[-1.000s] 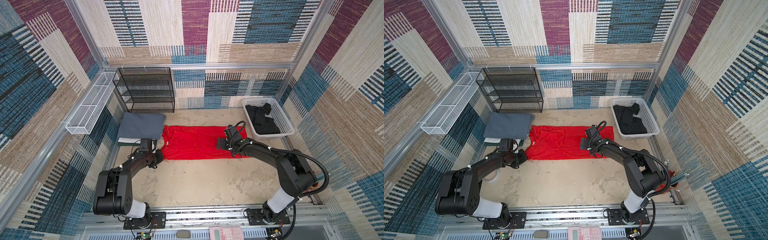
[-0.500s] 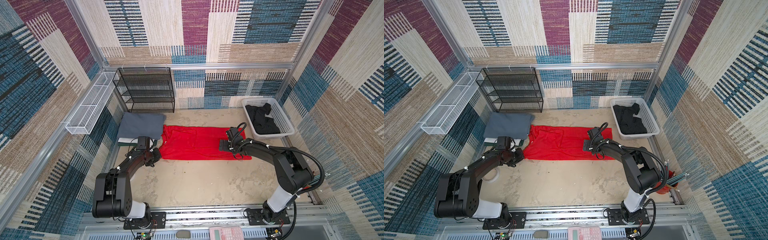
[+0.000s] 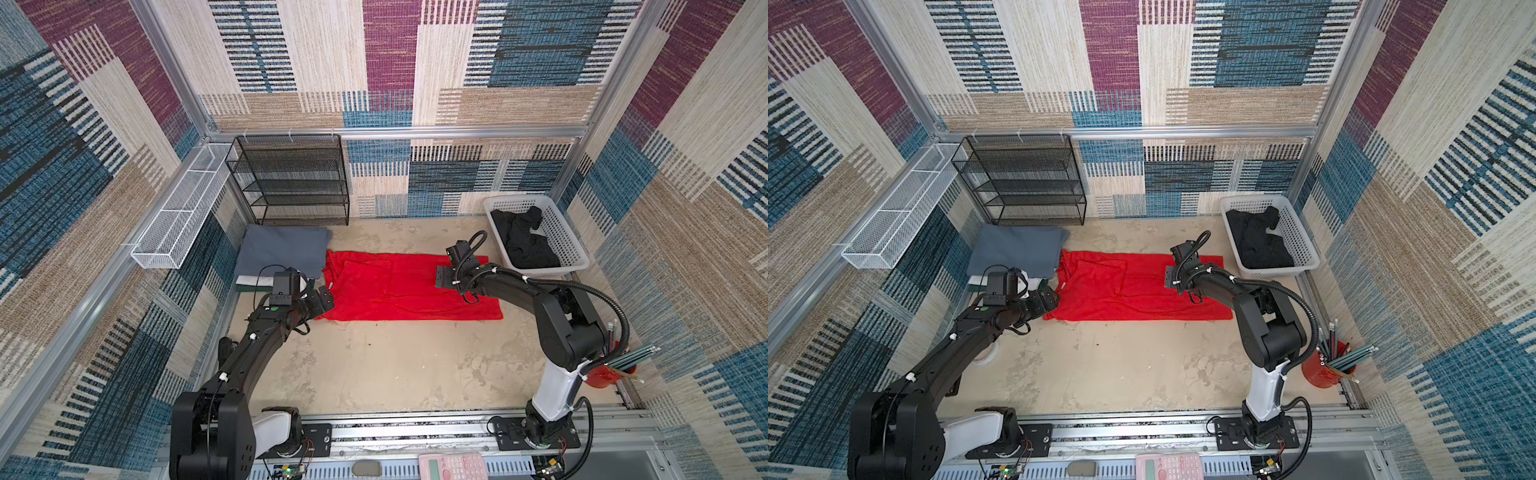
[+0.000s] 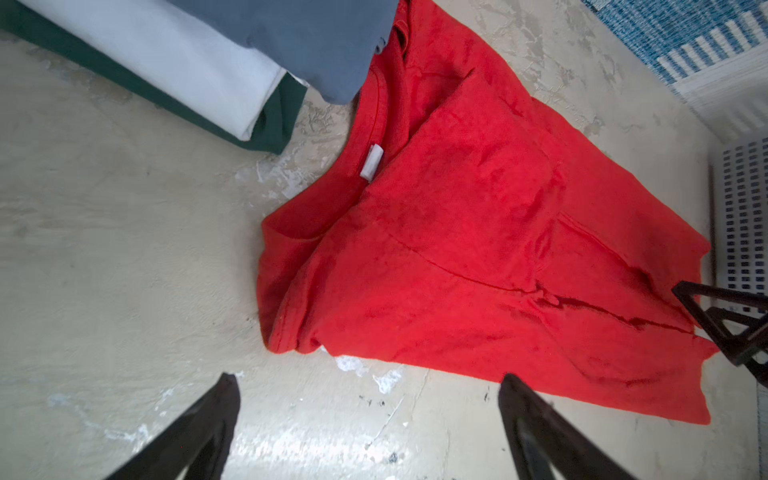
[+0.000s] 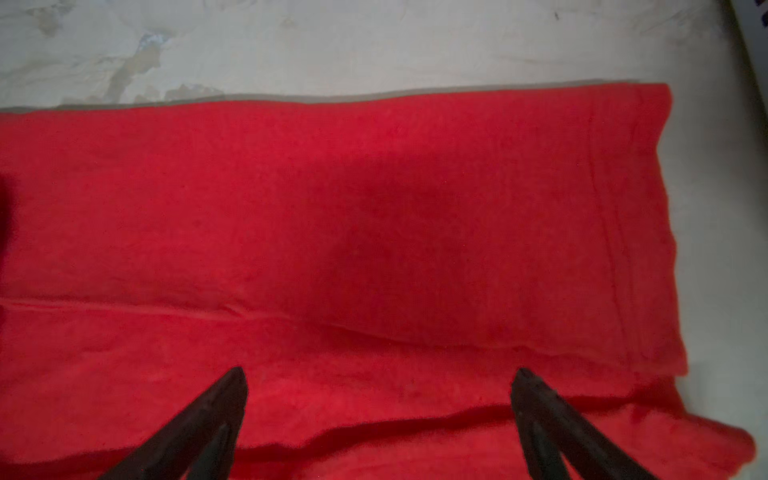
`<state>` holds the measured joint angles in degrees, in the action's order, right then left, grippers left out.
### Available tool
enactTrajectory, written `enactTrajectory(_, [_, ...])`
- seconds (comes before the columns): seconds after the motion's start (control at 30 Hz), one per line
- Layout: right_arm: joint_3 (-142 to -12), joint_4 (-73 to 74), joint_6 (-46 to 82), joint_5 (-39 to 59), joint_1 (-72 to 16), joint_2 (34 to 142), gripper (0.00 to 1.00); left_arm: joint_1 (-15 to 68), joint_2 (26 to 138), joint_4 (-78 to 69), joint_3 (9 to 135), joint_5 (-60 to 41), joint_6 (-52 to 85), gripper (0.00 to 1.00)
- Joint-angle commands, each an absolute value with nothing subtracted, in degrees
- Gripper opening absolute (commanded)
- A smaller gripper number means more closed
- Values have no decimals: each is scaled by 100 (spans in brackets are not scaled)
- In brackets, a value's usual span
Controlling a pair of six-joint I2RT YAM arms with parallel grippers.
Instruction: Fold and stack the t-shirts
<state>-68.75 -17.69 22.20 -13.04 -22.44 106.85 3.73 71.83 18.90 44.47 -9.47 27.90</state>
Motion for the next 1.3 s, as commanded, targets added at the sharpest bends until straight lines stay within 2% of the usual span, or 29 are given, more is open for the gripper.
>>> enactTrajectory(0.0, [-7029, -1641, 2133, -1331, -2159, 10913, 99, 579, 7599, 1738, 4828, -1092, 2655, 97])
enactTrajectory(0.27, [-6628, -1542, 2225, -1129, -1988, 11011, 99, 1210, 9442, 1881, 6126, -1099, 2391, 93])
enactTrajectory(0.5, [-6300, -1632, 2247, -995, -1960, 10799, 98, 1292, 10618, 1859, 6880, -1368, 2420, 91])
enactTrajectory(0.8, [-5572, -1708, 2452, -347, -1956, 10218, 97, 1377, 11955, 2408, 8327, -1414, 2095, 90])
enactTrajectory(1.07, [-4464, -1557, 2911, 494, -1960, 9208, 97, 1679, 13351, 3044, 10287, -1720, 1992, 89])
enactTrajectory(1.27, [-3808, -1486, 3154, 819, -1962, 8697, 97, 1980, 14661, 4126, 12544, -1798, 1814, 89])
